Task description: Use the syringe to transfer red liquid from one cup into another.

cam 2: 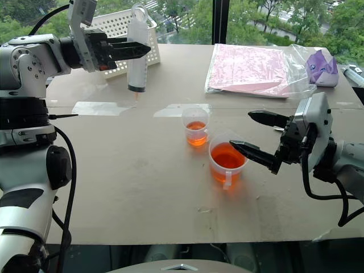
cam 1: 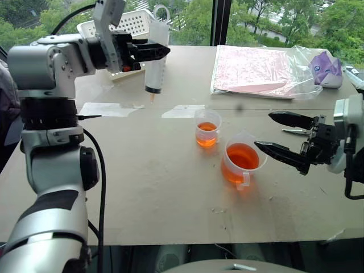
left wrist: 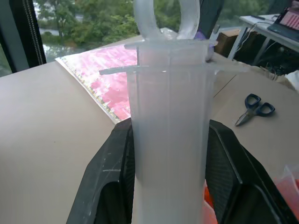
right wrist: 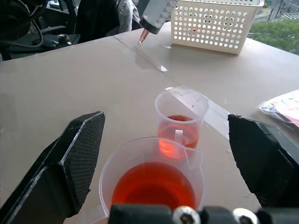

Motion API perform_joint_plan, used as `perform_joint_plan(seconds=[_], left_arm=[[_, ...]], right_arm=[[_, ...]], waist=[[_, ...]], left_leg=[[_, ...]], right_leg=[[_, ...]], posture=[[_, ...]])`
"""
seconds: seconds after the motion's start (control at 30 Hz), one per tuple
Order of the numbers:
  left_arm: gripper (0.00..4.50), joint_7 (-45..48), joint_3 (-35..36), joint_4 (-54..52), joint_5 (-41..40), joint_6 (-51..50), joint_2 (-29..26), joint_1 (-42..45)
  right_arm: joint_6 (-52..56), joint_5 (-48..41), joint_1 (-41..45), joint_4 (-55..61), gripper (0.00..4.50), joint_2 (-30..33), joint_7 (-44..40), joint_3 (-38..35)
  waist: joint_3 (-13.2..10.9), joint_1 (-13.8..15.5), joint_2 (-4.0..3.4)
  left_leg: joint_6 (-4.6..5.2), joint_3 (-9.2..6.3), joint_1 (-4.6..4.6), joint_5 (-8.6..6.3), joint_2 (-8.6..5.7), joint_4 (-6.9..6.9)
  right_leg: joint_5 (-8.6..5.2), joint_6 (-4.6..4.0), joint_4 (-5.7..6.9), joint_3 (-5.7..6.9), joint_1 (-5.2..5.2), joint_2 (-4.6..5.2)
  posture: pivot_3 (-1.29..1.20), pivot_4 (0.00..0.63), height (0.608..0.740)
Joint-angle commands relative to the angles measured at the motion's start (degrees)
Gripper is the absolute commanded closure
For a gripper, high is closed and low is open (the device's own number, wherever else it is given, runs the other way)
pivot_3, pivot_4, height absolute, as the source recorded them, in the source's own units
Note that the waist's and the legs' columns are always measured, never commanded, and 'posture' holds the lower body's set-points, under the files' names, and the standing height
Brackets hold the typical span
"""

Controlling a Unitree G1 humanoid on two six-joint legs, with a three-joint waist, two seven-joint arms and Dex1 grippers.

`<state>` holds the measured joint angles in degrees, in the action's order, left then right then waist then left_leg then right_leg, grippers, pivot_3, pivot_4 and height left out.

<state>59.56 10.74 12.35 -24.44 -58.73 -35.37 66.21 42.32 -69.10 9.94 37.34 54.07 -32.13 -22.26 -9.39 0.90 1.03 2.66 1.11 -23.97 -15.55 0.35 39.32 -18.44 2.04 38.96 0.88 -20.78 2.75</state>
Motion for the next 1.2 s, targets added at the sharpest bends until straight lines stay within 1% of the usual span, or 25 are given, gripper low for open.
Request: perform_joint_plan(seconds=[0.03, 0.13, 0.23, 0.33, 0.43, 0.53, 0.67, 0.77, 0.93, 1.1, 1.2], left_arm=[[3.08, -1.88, 4.34, -9.47, -8.83, -0.75, 4.74, -1.73], [3.08, -4.69, 5.09, -15.00, -13.93, -1.77, 9.39, -4.44], [3.08, -5.21, 3.46, -20.56, -17.42, 2.10, 14.56, -8.95], [3.08, -4.27, -0.87, -24.30, -17.76, 7.03, 17.92, -13.27], [3.08, -2.02, -5.87, -25.75, -15.58, 13.42, 19.53, -16.74], [3.08, -0.81, -10.18, -25.74, -14.14, 18.41, 20.99, -19.49], [3.08, 0.86, -12.86, -24.99, -14.36, 22.16, 21.93, -20.98], [3.08, 2.74, -16.20, -23.57, -10.60, 28.48, 22.06, -22.94], [3.08, 4.38, -20.34, -20.17, -6.58, 35.26, 22.92, -25.35], [3.08, 2.78, -21.93, -15.11, -3.70, 39.78, 25.95, -25.41], [3.08, 1.77, -23.31, -12.66, -0.54, 43.00, 26.66, -25.06]], right_arm=[[-0.66, -3.11, 0.74, -2.33, 0.00, -0.04, 0.15, -5.75], [-0.80, -4.22, 0.50, -4.14, 0.00, -0.61, 0.99, -8.55], [-1.22, -5.75, 0.59, -5.41, 0.00, -1.50, 2.56, -11.16], [-1.77, -7.63, 2.02, -6.08, 0.00, -2.60, 5.18, -12.29], [-1.48, -8.57, 2.80, -5.92, 0.00, -2.71, 6.48, -12.43], [-1.36, -9.09, 2.93, -5.62, 0.00, -2.49, 7.32, -12.71], [-1.56, -9.34, 2.65, -4.99, 0.00, -2.63, 8.20, -12.74], [-1.72, -10.43, 3.02, -3.56, 0.00, -2.64, 9.70, -12.64], [-1.19, -9.95, 4.22, -3.33, 0.00, -1.13, 10.95, -11.80], [-0.04, -10.29, 3.45, -2.36, 0.00, 0.49, 9.58, -11.13], [1.14, -11.30, 4.12, -0.55, 0.00, 1.77, 11.51, -8.78]], waist=[[0.00, -0.04, 0.01], [0.00, -0.19, 0.01], [0.09, -0.38, -0.13], [0.09, -0.39, -0.14], [0.10, -0.28, -0.15], [0.10, -0.17, -0.15], [0.10, -0.14, -0.15], [0.11, -0.14, -0.17], [0.11, -0.13, -0.17], [0.11, -0.06, -0.18], [0.12, -0.09, -0.18]], left_leg=[[0.00, -0.01, 0.00, 0.00, 0.00, 0.00], [-0.01, -0.01, 0.01, 0.00, 0.00, 0.00], [-0.01, 0.05, 0.08, 0.01, 0.00, -0.03], [-0.02, 0.05, 0.12, 0.01, 0.01, -0.05], [-0.02, 0.07, 0.20, 0.01, 0.01, -0.04], [-0.02, 0.07, 0.21, 0.01, 0.01, -0.04], [-0.01, 0.08, 0.17, 0.01, 0.01, -0.04], [-0.01, 0.08, 0.17, 0.01, 0.01, -0.05], [0.00, 0.08, 0.17, 0.00, 0.01, -0.06], [0.00, 0.07, 0.16, 0.00, 0.01, -0.06], [0.01, 0.08, 0.15, 0.00, 0.01, -0.07]], right_leg=[[0.00, 0.00, 0.00, 0.02, 0.00, 0.00], [0.00, 0.00, 0.02, 0.00, 0.01, -0.03], [0.00, 0.00, 0.02, -0.08, 0.04, -0.03], [0.01, 0.00, 0.04, -0.08, 0.07, -0.05], [0.01, 0.00, 0.10, -0.11, 0.11, -0.06], [0.01, 0.00, 0.09, -0.10, 0.13, -0.06], [0.01, 0.00, 0.02, -0.10, 0.13, -0.07], [0.01, 0.00, 0.00, -0.10, 0.13, -0.07], [0.01, 0.00, 0.00, -0.10, 0.13, -0.07], [0.01, 0.00, -0.02, -0.09, 0.14, -0.07], [0.01, 0.00, -0.03, -0.10, 0.14, -0.08]], posture=[[0.00, 0.150, 0.740], [0.00, 0.150, 0.740], [0.00, 0.150, 0.740], [0.00, 0.150, 0.740], [0.00, 0.150, 0.740], [0.00, 0.150, 0.740], [0.00, 0.150, 0.740], [0.00, 0.150, 0.740], [0.00, 0.150, 0.740], [0.00, 0.150, 0.740], [0.00, 0.150, 0.740]])
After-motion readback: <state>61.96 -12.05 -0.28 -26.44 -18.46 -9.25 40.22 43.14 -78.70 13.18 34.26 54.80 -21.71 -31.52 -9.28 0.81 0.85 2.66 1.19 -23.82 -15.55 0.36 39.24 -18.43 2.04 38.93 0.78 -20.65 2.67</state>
